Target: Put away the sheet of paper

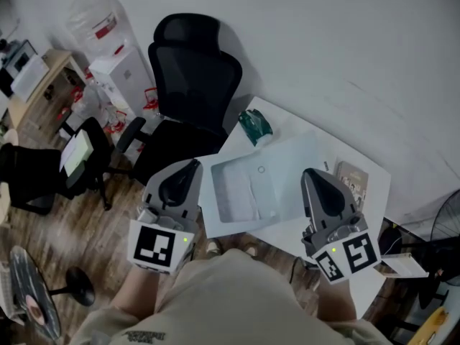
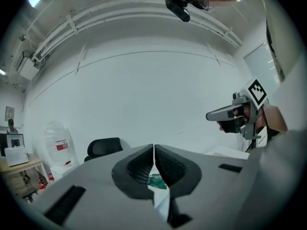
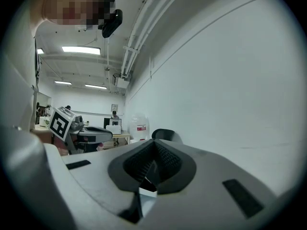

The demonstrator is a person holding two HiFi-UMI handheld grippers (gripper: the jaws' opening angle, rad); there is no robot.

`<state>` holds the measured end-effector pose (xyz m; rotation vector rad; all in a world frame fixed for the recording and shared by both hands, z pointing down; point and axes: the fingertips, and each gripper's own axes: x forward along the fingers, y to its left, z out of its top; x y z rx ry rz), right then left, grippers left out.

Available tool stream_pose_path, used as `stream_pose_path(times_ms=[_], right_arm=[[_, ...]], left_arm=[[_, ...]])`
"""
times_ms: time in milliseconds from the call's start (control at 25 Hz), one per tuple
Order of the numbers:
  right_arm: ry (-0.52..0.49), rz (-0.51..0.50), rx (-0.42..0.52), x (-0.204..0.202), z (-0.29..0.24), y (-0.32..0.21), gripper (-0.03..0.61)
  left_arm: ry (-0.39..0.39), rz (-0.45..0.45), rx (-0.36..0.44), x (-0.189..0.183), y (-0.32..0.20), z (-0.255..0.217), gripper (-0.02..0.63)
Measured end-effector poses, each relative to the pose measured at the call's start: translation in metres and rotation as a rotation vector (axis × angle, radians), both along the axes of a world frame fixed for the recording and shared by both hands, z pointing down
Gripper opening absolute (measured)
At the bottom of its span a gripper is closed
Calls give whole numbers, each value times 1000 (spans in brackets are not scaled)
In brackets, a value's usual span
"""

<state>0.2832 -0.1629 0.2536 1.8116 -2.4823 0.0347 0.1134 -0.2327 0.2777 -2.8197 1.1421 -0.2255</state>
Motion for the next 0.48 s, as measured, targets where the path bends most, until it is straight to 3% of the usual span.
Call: stream_pose_path(times_ms=[280, 480], right_arm=[[45, 1, -29, -5, 13, -1, 21], [4, -15, -45, -9, 17, -2, 21]], left_arm=[[0, 11, -11, -1, 2, 4, 25], [-5, 15, -20, -3, 0, 8, 25]])
